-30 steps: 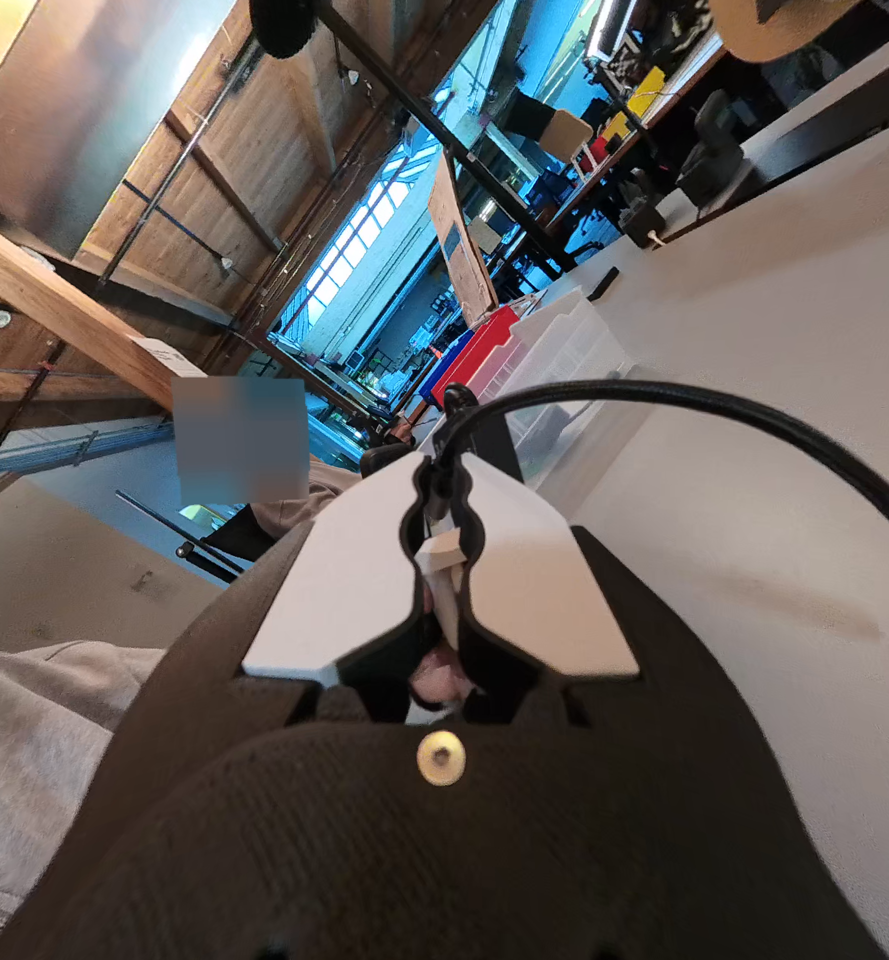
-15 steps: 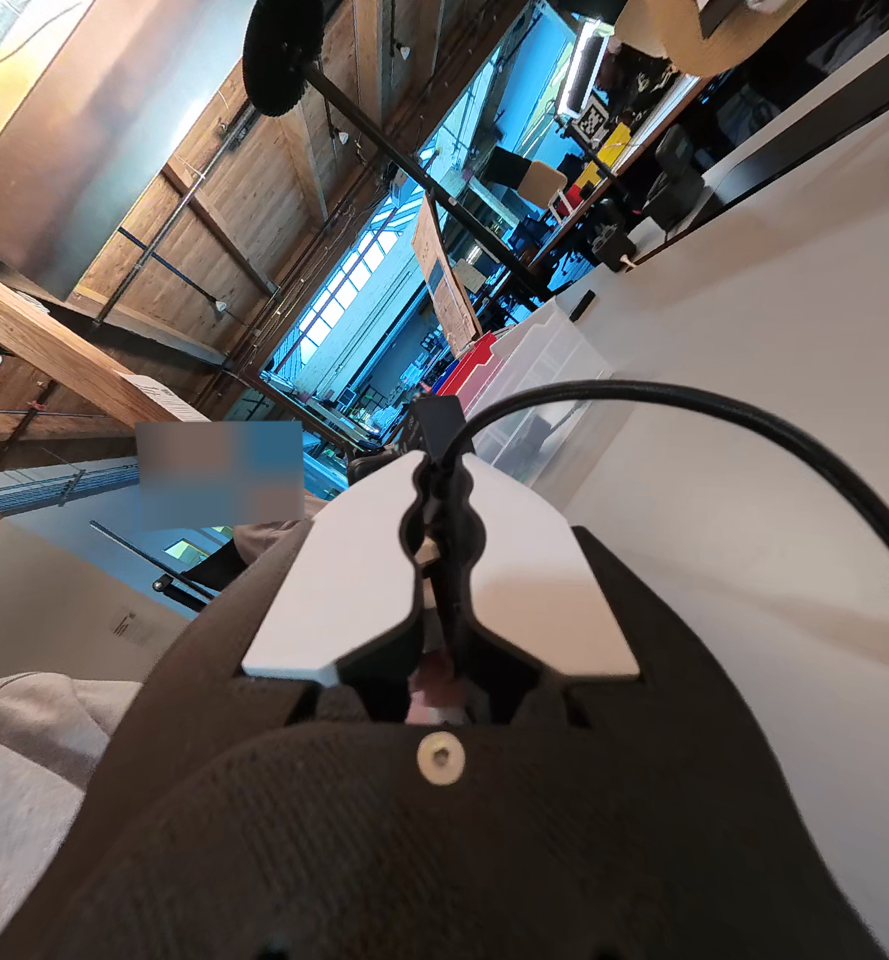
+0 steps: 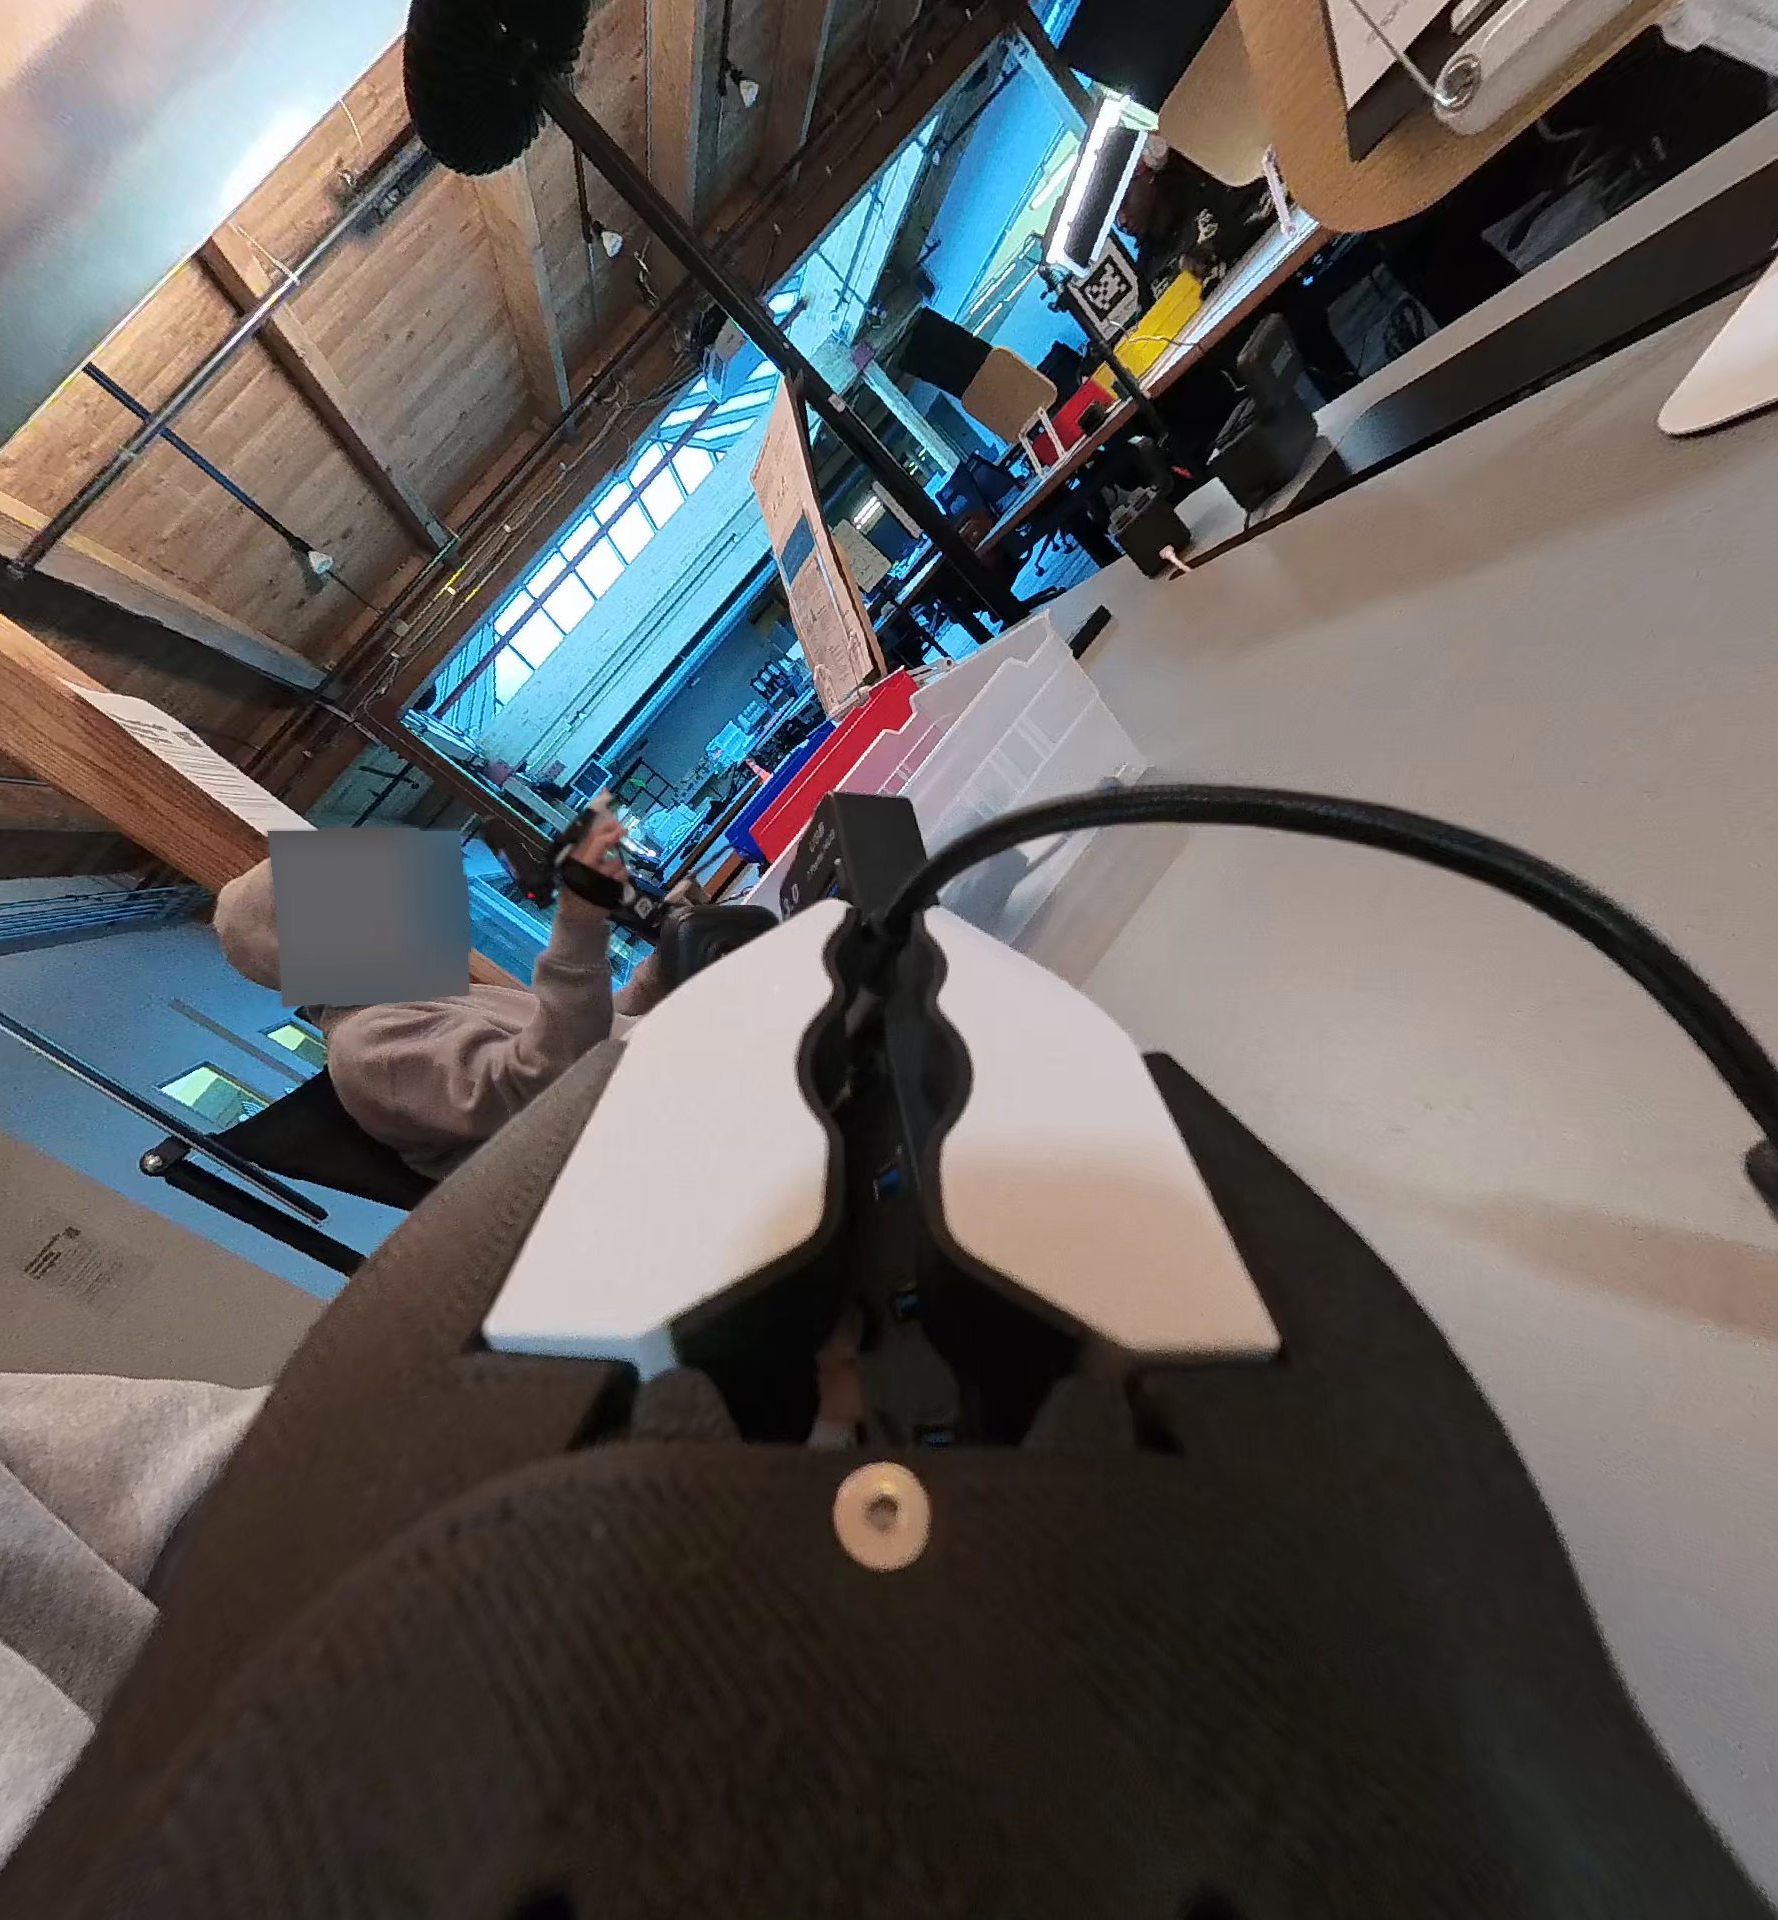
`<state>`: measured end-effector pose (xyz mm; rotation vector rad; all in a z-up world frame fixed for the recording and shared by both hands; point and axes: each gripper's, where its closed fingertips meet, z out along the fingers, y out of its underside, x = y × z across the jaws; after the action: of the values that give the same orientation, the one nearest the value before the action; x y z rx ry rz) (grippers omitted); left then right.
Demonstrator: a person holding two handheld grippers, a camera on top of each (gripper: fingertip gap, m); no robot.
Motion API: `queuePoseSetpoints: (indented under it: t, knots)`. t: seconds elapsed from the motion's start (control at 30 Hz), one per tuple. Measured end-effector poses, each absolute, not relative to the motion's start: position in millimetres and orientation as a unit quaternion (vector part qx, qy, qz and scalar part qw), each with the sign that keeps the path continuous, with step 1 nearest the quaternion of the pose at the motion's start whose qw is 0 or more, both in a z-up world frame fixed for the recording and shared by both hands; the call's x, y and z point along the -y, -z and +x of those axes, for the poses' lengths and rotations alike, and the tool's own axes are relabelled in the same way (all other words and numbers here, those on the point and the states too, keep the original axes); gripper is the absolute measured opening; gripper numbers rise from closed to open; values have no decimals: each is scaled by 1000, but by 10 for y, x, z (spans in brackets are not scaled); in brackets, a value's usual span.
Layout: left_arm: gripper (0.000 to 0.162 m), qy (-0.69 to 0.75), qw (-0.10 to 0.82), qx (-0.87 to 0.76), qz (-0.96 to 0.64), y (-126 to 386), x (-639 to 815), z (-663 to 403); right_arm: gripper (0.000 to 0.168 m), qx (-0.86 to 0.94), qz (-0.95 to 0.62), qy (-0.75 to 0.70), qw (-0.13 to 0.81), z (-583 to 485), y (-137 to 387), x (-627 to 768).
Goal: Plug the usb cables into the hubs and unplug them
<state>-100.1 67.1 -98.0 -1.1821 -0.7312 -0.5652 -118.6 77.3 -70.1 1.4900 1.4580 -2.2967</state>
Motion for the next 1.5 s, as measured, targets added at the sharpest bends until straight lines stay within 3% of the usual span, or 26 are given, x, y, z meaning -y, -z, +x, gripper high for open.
queuePoseSetpoints:
  t: [0.13, 0.17, 0.2, 0.27, 0.53, 0.83, 0.9, 1.07, 1.23, 1.37, 1.5]
  knots:
    - [32, 273, 730, 328, -533, 969, -679, -975, 9, -475, 484, 735, 21, -1188, 708, -772]
    - [47, 279, 734, 318, -531, 945, -687, -946, 9, -477, 486, 732, 21, -1188, 717, -773]
    - [51, 283, 731, 320, -532, 944, -694, -942, 9, -482, 488, 727, 19, -1188, 744, -766]
    - [31, 265, 730, 335, -533, 980, -672, -991, 9, -482, 486, 729, 25, -1176, 757, -739]
    - [30, 247, 732, 344, -534, 998, -637, -1028, 8, -469, 486, 734, 78, -1182, 762, -717]
    - [29, 258, 739, 379, -495, 995, -508, -1189, 34, -545, 491, 651, 196, -1119, 974, -685]
    - [29, 267, 736, 390, -484, 1018, -481, -1229, 21, -612, 460, 598, 237, -940, 1017, -643]
    - [29, 296, 725, 396, -480, 1055, -511, -1220, 21, -726, 314, 612, 6, -931, 653, -749]
    - [29, 363, 694, 362, -505, 1077, -664, -1032, 23, -803, 169, 530, -213, -877, 574, -912]
    - [29, 395, 672, 331, -532, 1083, -758, -867, 33, -833, 100, 467, -279, -829, 636, -1008]
    - [30, 425, 655, 299, -549, 1079, -827, -710, 33, -860, 63, 428, -270, -732, 757, -1015]
